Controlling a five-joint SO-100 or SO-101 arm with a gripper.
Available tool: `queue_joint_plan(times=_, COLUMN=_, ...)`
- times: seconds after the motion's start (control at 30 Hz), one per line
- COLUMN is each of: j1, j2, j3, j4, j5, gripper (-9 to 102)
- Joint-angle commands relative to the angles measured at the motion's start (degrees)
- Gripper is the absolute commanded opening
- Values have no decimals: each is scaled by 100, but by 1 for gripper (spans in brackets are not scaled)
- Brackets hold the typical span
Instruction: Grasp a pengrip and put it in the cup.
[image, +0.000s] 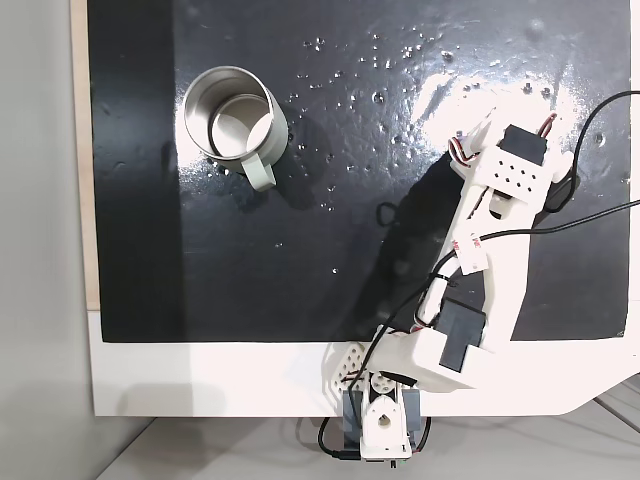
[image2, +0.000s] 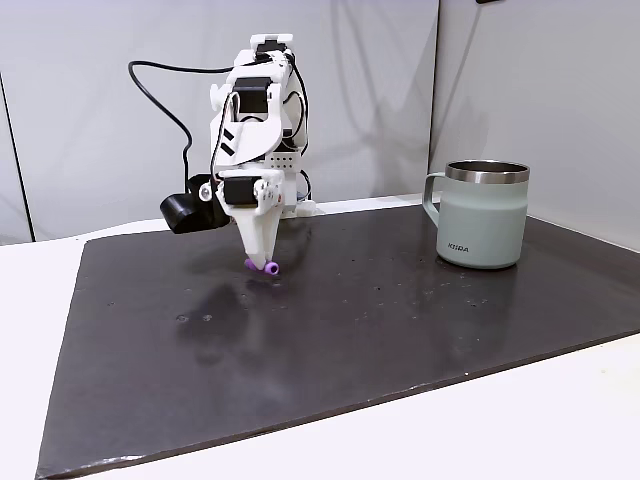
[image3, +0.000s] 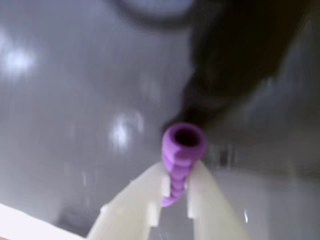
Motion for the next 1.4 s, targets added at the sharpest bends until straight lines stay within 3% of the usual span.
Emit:
queue_joint_plan(times=0.0, j1=-396, j2=747, j3=-800, j4=545, j5=105, gripper=0)
queue_joint_plan(times=0.27, j1=-1529, j2=1521, j3=-1397, j4=1037, j5=70, gripper=0)
queue_joint_plan(times=0.87, j1=-4526, j2=1881, j3=-1978, j4=949, j5=-343, gripper=0)
queue_joint_plan(times=1.1, j1=-5133, j2=1652, j3=-2338, j4=967, j5=-352, gripper=0)
queue_joint_plan(times=1.37, j1=-5071, j2=1608, j3=-2355, j4=967, j5=-334, gripper=1)
